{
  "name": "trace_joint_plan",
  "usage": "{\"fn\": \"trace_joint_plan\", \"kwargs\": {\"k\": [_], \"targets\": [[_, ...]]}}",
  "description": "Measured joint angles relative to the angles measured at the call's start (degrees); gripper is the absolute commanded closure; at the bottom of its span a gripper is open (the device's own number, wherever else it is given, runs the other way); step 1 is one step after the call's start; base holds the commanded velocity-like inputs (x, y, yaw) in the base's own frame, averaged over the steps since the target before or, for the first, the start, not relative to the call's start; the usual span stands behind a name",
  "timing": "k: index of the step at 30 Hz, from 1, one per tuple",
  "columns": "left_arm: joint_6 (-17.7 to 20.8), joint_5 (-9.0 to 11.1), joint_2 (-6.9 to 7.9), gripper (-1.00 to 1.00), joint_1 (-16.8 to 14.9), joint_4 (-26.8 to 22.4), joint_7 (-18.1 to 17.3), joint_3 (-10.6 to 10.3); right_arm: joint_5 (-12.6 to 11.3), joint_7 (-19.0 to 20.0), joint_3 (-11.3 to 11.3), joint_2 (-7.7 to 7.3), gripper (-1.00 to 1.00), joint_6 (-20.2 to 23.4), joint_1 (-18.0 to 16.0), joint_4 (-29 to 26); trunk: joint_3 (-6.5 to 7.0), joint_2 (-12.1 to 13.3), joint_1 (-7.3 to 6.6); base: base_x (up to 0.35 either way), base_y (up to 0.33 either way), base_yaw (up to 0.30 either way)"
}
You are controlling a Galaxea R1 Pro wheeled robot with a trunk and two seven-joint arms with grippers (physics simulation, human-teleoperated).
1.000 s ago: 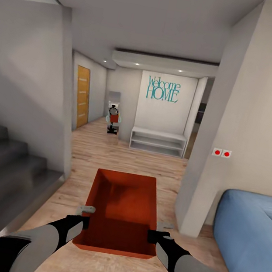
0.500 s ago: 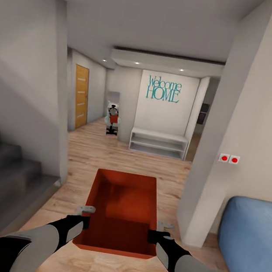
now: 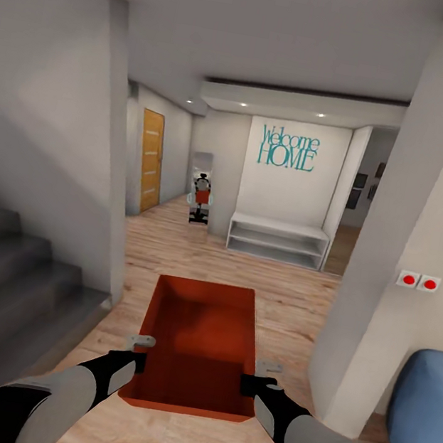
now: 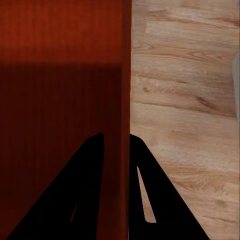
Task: Move the two storage containers from the living room to the garage. In the garage, place one container on the floor and stack the other container on top of it (either order is fine).
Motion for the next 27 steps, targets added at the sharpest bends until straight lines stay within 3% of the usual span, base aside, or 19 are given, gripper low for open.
{"fn": "trace_joint_plan", "kwargs": {"k": [5, 12, 19, 27], "targets": [[0.0, 0.0, 0.18, 1.0, 0.0, 0.0, -0.2, 0.0, 0.0, -0.3, 0.0, 0.19, 1.0, 0.0, 0.0, 0.0, 0.0, 0.0, 0.0, 0.322, 0.0, 0.196], [0.0, 0.0, 0.96, 1.0, 0.0, 0.0, -1.3, -0.1, 0.0, -1.4, 0.0, 0.98, 1.0, -0.1, 0.0, 0.0, 0.0, 0.0, 0.0, 0.322, 0.0, 0.027], [0.0, 0.0, -0.05, 1.0, 0.0, 0.0, 0.0, 0.0, -0.1, 0.0, 0.0, -0.05, 1.0, -0.1, 0.0, 0.0, 0.0, 0.0, 0.0, 0.322, 0.0, 0.001], [0.0, -0.1, -0.05, 1.0, 0.0, 0.0, 0.0, 0.0, -0.1, 0.0, 0.0, -0.04, 1.0, -0.1, 0.0, 0.0, 0.0, 0.0, 0.0, 0.322, 0.0, 0.0]]}}
